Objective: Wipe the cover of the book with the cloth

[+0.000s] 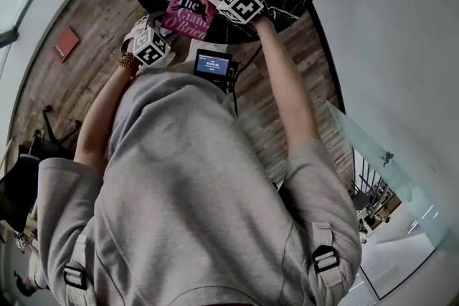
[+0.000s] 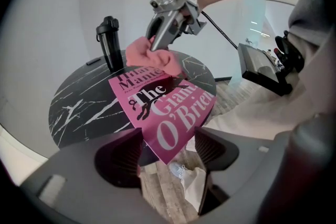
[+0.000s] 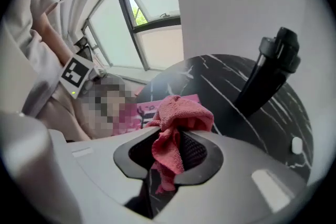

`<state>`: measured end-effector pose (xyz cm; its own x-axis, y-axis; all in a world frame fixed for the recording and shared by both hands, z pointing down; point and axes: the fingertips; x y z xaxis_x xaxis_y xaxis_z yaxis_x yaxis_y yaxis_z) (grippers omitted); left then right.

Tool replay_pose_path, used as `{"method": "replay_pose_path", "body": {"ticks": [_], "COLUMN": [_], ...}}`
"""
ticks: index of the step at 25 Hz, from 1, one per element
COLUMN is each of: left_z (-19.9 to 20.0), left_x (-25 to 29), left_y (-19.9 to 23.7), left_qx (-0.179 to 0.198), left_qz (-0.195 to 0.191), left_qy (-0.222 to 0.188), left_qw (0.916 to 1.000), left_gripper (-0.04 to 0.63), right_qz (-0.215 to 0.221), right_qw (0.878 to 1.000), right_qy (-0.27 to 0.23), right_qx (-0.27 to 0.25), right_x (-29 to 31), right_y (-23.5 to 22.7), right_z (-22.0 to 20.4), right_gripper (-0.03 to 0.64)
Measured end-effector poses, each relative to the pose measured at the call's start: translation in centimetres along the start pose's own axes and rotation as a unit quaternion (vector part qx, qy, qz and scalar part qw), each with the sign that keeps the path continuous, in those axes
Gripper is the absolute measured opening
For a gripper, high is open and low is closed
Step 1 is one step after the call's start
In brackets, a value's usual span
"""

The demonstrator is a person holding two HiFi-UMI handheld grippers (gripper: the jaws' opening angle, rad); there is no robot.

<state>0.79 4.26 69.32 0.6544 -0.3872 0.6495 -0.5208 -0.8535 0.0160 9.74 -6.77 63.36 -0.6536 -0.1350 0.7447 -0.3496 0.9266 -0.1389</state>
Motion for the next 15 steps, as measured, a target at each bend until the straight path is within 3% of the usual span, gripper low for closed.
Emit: {"method": "replay_pose_path", "body": {"ticks": [5,15], "left_z": [0.0,0.1], "left_x": [0.0,0.2], "left_y": [0.0,-0.1], "left_qx": [0.0,-0.004], "left_qz": [0.003,-0.003], "left_qy": [0.002,0.017], "left_qw": [1.0,0.9998], "left_gripper": [0.316,0.314], "right_qz": [-0.053,-0.064], "right_qw": [0.998,0.996], "right_qy": [0.004,0.061], "right_qx": [-0.015,0.008], "right_x": [1.4,5.1], "right_y": [-4.5,-5.5], "right_z": [1.6,-0.2], "right_gripper": [0.104,0.103]}}
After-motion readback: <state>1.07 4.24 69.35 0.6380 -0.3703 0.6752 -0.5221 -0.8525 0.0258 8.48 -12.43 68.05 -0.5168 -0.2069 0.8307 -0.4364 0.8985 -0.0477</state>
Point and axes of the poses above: the fingertips, and each gripper's own axes: x forward along the fingers, y to its left, z out of its top, and after that the axes turned 14 degrees about -y, right-handed
